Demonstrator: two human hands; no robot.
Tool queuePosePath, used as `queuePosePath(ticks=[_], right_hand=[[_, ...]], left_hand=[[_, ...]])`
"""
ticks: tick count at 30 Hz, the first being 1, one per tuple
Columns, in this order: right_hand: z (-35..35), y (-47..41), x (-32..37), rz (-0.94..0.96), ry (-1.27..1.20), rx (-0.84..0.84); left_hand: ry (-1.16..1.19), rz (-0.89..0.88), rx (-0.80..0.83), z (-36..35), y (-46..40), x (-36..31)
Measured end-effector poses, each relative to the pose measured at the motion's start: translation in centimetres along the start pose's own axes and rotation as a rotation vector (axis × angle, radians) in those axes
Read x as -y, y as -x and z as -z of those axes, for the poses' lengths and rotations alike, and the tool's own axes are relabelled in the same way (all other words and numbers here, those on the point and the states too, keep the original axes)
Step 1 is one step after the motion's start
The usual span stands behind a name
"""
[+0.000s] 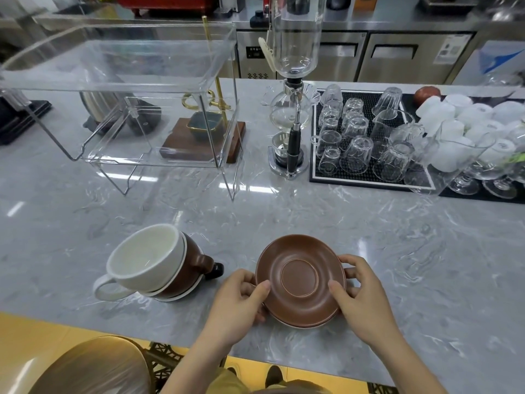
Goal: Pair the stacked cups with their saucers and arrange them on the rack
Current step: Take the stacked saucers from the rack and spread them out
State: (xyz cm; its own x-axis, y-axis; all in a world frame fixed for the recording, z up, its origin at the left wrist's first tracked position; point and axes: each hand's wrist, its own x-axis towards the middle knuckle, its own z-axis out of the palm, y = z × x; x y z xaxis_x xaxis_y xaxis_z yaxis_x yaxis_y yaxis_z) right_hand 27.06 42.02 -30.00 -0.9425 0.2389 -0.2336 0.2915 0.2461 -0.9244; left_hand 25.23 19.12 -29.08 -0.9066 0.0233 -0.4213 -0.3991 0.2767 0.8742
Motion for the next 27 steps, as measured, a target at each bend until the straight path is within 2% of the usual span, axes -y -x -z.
queuePosePath(ticks=[10,19,24,27], right_hand=[[0.1,0.2,-0.2,0.015,-0.028,0.007],[0.1,0.3,-0.4,0.025,-0.023,0.012],[0.3,0.5,-0.4,0.039,0.083,0.011],[0.5,0.9,-0.1,0.059,0.155,-0.075]], left_hand=[[0.099,0.042,0.047,0.4,-0.5,0.8],[0.125,0.042,0.012,0.2,-0.1,1.2],[-0.005,-0.013,-0.107,-0.4,0.5,1.4],[-0.111,-0.049,-0.165,-0.4,0.7,1.5]])
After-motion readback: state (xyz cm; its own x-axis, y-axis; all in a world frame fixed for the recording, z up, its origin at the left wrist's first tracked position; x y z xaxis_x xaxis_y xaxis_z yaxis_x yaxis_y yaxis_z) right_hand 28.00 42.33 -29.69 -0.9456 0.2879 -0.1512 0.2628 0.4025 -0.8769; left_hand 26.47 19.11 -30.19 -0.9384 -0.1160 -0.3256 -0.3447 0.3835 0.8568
